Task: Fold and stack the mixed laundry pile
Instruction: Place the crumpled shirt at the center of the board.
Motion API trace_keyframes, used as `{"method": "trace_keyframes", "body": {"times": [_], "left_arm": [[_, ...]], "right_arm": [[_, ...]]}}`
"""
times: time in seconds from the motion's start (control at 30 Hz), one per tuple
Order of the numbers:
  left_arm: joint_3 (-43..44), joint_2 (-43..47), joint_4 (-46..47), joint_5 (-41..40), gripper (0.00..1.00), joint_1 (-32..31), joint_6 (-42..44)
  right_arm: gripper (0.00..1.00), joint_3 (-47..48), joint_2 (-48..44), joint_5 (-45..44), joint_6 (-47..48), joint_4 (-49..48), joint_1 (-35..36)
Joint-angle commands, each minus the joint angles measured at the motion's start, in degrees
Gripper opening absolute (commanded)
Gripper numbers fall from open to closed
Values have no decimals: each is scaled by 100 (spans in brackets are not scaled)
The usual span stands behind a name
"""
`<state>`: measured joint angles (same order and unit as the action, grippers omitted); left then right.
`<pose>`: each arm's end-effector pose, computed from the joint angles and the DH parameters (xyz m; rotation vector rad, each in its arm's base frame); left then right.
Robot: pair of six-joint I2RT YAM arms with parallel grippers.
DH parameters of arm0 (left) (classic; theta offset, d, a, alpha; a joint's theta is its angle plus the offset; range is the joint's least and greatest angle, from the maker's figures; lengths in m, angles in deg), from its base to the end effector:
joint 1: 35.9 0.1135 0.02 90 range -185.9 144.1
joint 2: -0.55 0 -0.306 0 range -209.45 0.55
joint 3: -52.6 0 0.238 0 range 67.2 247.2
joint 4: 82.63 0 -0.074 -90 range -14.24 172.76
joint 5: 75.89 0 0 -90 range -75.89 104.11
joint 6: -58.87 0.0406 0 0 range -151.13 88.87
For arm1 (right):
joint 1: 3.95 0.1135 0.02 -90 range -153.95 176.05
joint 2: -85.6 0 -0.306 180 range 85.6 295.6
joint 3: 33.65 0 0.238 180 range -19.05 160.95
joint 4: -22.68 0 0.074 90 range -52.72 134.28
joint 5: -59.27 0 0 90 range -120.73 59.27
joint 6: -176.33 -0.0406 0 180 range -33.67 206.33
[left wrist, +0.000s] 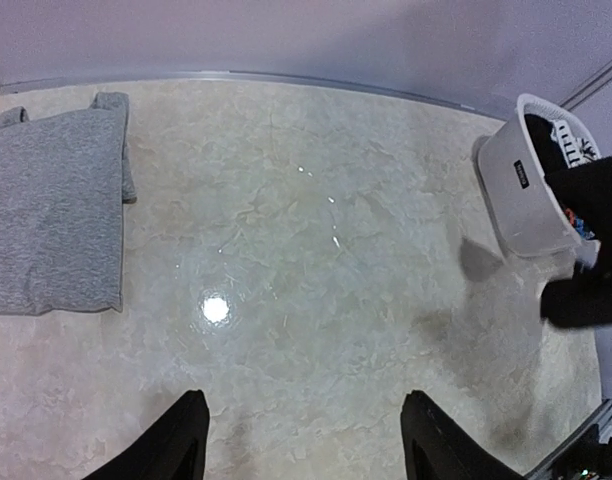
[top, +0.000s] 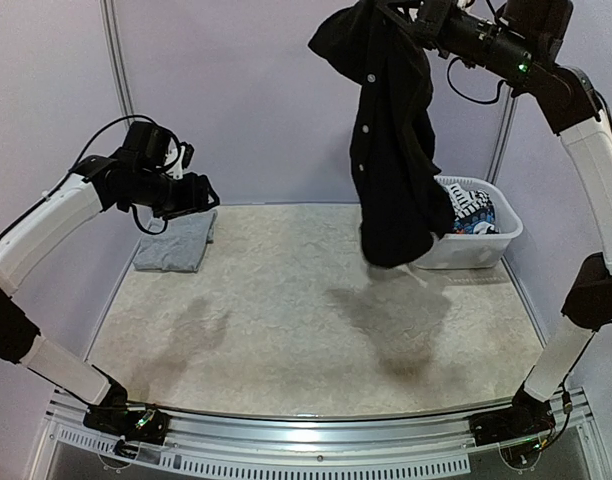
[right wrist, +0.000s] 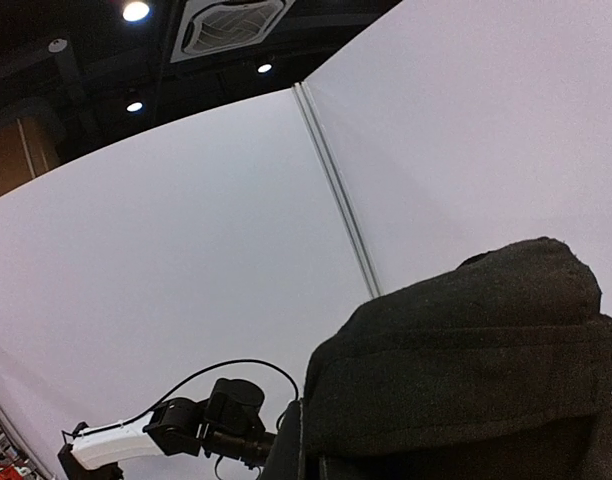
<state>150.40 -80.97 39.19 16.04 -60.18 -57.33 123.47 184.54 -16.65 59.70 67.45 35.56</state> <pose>0.2625 -0.1199 0.4064 -0.0217 2.3515 -0.4833 0.2277 0.2006 0.6443 -0.3797 1.3854 1.1276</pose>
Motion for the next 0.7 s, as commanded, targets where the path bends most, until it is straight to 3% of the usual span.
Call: {"method": "trace_keyframes", "body": {"times": [0.0,0.07,0.17,0.23,0.27,0.3,0.33,0.43,0.57,0.67], "left_arm": [[-75,264,-40,-448,67,-78,20],[-47,314,-122,-585,67,-73,63],[4,309,-245,-683,67,-71,139],[33,263,-340,-692,68,-67,169],[38,236,-381,-675,68,-70,182],[31,207,-411,-626,68,-69,188],[22,159,-461,-564,69,-73,200],[59,6,-725,-436,72,-178,346],[101,-141,-1247,-719,76,-664,768],[40,-134,-1511,-764,77,-1156,1084]], "right_arm": [[0,1,10,-280,117,-16,195],[0,-363,-94,-667,186,109,198],[3,-1282,-390,-2005,154,468,191],[48,-1965,-560,-2821,-11,939,79],[69,-2159,-535,-2829,-220,1280,-69],[82,-2271,-418,-2776,-349,1779,-251],[88,-2356,-287,-2691,-540,2291,-420],[90,-2829,175,-2329,-948,3256,-880],[90,-4225,-288,-2220,-810,2713,-958],[90,-4700,-764,-2167,-589,2400,-961]]}}
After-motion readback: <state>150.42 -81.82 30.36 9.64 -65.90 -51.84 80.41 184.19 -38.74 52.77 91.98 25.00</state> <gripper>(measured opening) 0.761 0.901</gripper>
